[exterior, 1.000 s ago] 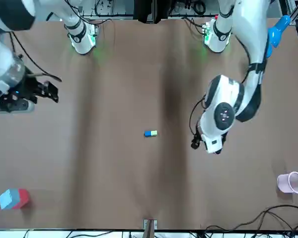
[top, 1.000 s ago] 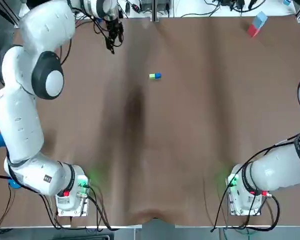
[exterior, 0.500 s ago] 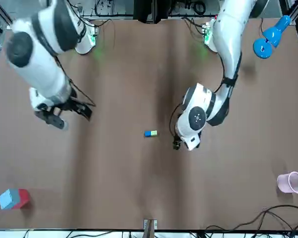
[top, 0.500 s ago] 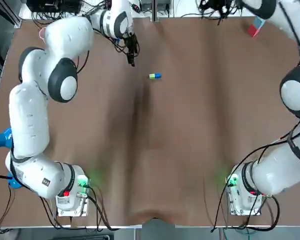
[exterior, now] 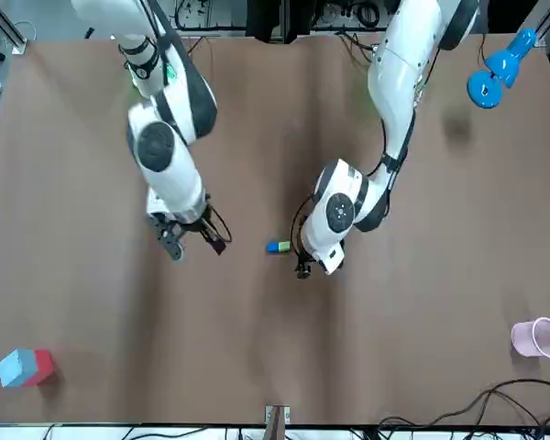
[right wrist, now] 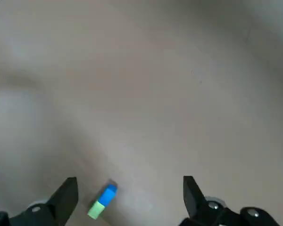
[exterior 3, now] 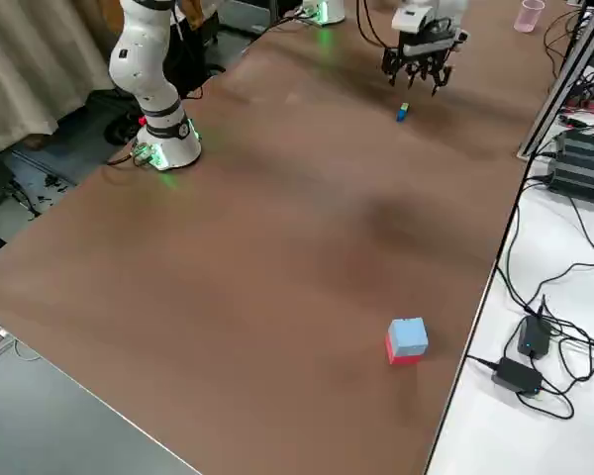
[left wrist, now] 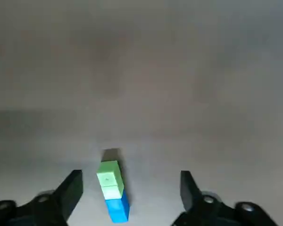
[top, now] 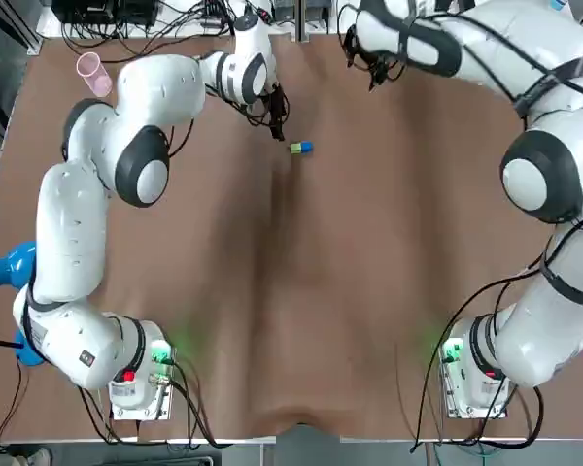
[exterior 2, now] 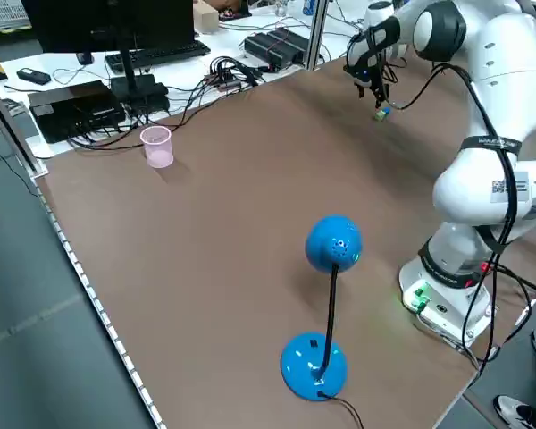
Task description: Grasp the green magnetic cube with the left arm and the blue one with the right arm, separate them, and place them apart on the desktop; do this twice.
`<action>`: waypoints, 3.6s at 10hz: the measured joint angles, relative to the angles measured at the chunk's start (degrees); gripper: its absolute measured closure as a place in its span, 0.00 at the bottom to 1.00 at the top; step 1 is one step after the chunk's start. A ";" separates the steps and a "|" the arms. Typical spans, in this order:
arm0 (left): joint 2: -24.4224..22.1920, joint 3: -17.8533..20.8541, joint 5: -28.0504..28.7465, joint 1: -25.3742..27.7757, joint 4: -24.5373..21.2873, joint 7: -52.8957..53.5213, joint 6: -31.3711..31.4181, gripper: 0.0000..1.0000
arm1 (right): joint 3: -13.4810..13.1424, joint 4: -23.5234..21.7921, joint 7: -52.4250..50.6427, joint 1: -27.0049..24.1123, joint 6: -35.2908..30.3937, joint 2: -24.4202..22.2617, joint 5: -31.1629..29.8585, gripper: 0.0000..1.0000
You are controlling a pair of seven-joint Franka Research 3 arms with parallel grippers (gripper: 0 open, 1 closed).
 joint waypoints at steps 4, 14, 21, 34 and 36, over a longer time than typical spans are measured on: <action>2.12 -0.04 -0.10 -1.78 0.00 0.00 2.44 0.21 | 6.37 -7.09 8.79 0.66 8.12 4.54 -0.06 0.10; 4.16 0.00 -0.15 -3.26 -0.24 -0.81 3.99 0.31 | 10.90 -7.63 45.19 -0.12 22.15 11.24 0.76 0.00; 4.04 0.10 -0.15 -3.26 0.02 -0.73 4.67 0.77 | 11.27 -0.43 52.81 2.66 27.17 20.05 0.75 0.03; 4.03 0.10 -0.15 -3.25 0.02 -0.42 4.65 0.77 | 10.92 3.34 55.01 3.20 29.81 24.30 0.64 0.74; 4.02 0.11 -0.15 -3.22 0.02 -0.38 4.61 0.77 | 10.94 3.36 55.02 3.20 29.81 24.30 0.42 0.76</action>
